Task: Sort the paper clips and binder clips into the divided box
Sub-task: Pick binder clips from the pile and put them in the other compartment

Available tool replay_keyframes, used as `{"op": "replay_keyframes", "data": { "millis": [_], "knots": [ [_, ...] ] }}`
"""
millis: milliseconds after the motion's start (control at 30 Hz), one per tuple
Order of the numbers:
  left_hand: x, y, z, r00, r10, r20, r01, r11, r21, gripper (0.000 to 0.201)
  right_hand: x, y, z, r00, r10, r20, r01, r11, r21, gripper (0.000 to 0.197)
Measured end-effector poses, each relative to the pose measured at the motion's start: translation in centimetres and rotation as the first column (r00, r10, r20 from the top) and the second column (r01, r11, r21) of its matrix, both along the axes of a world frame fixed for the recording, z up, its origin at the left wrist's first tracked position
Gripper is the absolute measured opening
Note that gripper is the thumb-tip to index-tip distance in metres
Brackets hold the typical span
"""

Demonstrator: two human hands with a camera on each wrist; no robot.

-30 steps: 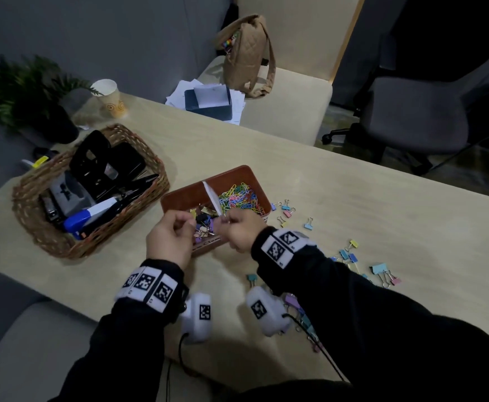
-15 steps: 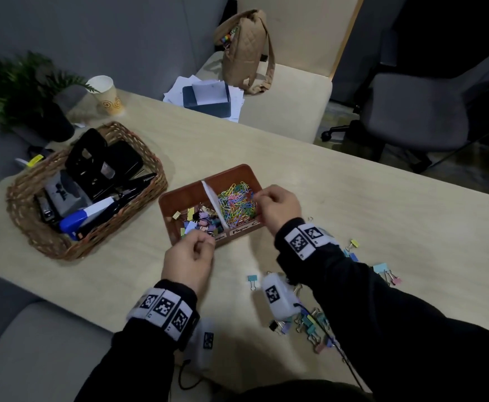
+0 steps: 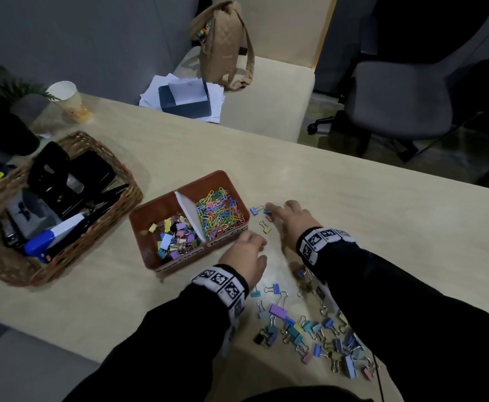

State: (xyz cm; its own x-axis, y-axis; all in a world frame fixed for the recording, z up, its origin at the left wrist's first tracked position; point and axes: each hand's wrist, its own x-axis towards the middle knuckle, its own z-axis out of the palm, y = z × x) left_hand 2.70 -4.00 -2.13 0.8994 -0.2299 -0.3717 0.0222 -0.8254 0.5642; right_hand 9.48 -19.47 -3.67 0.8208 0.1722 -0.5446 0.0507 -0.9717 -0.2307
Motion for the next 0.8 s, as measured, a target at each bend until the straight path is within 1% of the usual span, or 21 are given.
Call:
{"op": "replay_keyframes", "data": {
  "millis": [67,100,133,200,300,367,467,533,567,633,700,800],
  "knots": [
    [1.2,-1.1,-0.3,0.999,-0.038,-0.027,0.04,0.997,0.072,0.045,0.8,0.2,-0.4,0.991,0.133,-0.03,-0.134,0.989,-0.066,0.112],
    [1.7,-1.5,-0.4,0.998,-0.051,-0.047,0.056,0.993,0.108,0.051,1.1,0.2,-0.5,0.985,0.17,-0.041,-0.173,0.981,-0.083,0.111],
    [2.1,-1.9,-0.4,0.996,-0.054,-0.07,0.064,0.989,0.137,0.057,1.4,0.1,-0.7,0.98,0.194,-0.045,-0.198,0.976,-0.091,0.107],
    [2.7,-2.6,-0.4,0.993,-0.047,-0.104,0.065,0.982,0.18,0.065,1.7,-0.3,-0.9,0.976,0.216,-0.022,-0.217,0.974,-0.07,0.09],
    [3.2,-3.4,-0.8,0.994,-0.02,-0.109,0.046,0.97,0.239,0.073,1.3,-1.2,-1.6,0.979,0.174,0.11,-0.174,0.985,-0.012,0.052],
    [3.8,-4.1,-1.1,0.996,0.003,-0.094,0.022,0.963,0.269,0.077,0.6,-1.9,-2.0,0.978,0.135,0.16,-0.138,0.99,0.007,0.034],
    [5.0,-5.2,-1.1,0.993,0.015,-0.113,0.022,0.948,0.317,0.086,-0.6,-2.9,-2.1,0.981,0.108,0.161,-0.113,0.993,0.022,0.027],
    [5.8,-5.6,-1.2,0.993,0.044,-0.113,-0.001,0.935,0.356,0.089,-1.1,-3.2,-2.0,0.986,0.046,0.159,-0.056,0.997,0.056,0.029],
    [6.2,-5.8,-1.3,0.992,0.057,-0.108,-0.012,0.926,0.378,0.087,-1.2,-3.3,-2.1,0.989,0.002,0.149,-0.013,0.997,0.075,0.034],
    [6.6,-6.0,-1.4,0.994,0.053,-0.093,-0.01,0.912,0.411,0.066,-1.4,-3.5,-2.2,0.99,-0.065,0.122,0.054,0.994,0.099,0.04],
    [6.8,-6.2,-1.2,0.997,0.012,-0.08,0.024,0.902,0.431,0.044,-1.4,-3.7,-2.3,0.992,-0.069,0.11,0.058,0.993,0.101,0.034],
    [6.8,-6.1,-1.2,0.996,-0.017,-0.084,0.051,0.906,0.42,0.034,-1.7,-4.0,-2.7,0.991,-0.055,0.125,0.041,0.993,0.107,0.027]
  ]
}}
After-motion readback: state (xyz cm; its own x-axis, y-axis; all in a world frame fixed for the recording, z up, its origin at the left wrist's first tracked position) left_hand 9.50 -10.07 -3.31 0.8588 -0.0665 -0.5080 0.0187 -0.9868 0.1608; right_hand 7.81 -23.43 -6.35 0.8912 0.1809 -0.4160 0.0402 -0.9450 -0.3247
